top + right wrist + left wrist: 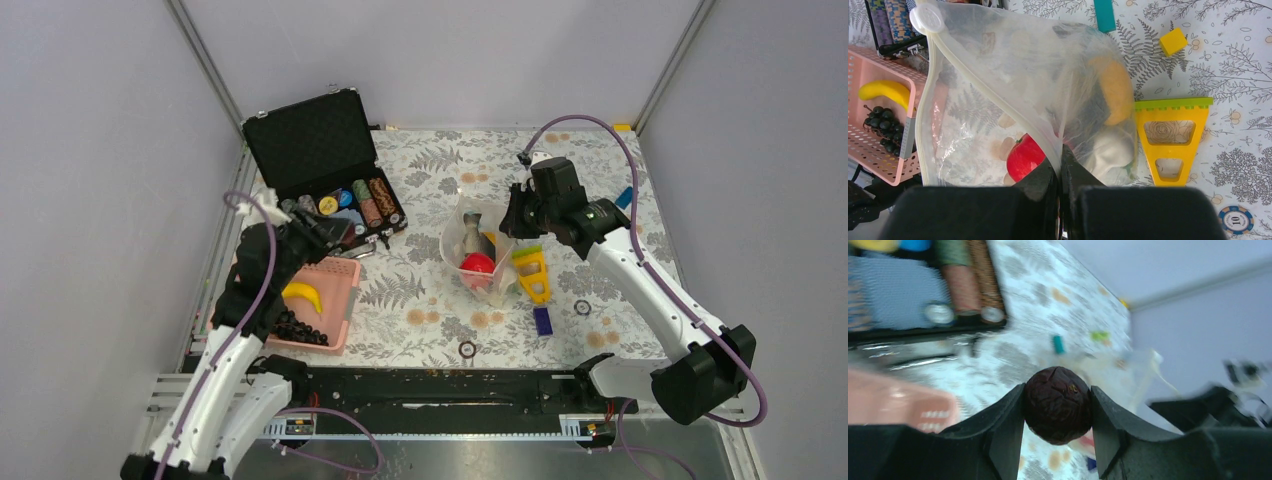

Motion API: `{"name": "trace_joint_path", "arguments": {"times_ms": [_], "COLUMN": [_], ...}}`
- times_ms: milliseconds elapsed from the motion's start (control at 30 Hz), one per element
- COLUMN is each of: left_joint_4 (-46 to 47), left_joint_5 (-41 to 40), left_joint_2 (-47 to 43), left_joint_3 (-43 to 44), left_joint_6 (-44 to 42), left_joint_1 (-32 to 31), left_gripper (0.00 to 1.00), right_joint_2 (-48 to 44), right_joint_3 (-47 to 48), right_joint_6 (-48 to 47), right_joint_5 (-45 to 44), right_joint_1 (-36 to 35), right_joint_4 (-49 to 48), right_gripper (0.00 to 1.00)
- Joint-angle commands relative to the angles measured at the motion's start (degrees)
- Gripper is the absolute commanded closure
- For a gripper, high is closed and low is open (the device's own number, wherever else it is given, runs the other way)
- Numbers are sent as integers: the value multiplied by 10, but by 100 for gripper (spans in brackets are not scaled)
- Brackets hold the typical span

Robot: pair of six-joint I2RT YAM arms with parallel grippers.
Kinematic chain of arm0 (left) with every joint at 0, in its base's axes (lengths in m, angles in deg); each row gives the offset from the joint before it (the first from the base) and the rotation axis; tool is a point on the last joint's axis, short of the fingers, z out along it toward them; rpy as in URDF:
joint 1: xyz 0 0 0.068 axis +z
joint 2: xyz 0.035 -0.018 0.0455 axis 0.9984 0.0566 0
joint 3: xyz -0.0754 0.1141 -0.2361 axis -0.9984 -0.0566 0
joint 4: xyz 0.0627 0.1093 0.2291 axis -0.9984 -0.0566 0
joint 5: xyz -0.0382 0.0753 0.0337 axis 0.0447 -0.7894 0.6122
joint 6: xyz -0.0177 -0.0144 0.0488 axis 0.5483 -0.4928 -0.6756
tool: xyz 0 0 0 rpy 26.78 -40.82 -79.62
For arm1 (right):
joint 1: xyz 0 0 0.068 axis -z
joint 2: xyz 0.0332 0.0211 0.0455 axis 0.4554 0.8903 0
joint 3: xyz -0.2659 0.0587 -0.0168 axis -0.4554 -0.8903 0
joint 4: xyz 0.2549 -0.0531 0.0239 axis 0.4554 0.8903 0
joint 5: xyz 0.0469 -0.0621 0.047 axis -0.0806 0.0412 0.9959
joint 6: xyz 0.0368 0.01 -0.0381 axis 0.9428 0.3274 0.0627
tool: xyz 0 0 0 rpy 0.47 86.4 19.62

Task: Place the food in the zip-top bag and seal the zipper
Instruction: Pick up the fake vegetable from the bin, then place the fake vegetable in the zipper food storage bag.

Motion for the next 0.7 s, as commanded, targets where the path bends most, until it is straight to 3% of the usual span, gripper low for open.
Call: {"name": "trace_joint_path", "arguments": {"times_ms": [0, 233, 533, 667], "left_joint_4": [170, 172, 202, 201], "left_joint_5": [98, 93, 129, 118], "left_joint_2": [77, 257, 404, 430], "left_joint_3": [73, 225, 293, 306], "left_joint_6": [-38, -148, -135, -133], "left_joint_1": [-105, -269, -340, -354], "left_gripper": [83, 80, 76, 56], "right_joint_2": [-13, -25, -50, -55], "right_joint_3": [-3, -4, -10, -12], "right_joint_6": [6, 10, 13, 13], "right_joint_5": [13, 28, 29, 26], "right_joint_1": [6, 6, 6, 6], "right_joint_4": [-26, -23, -22, -21], "right_gripper": [96, 96, 95, 95]}}
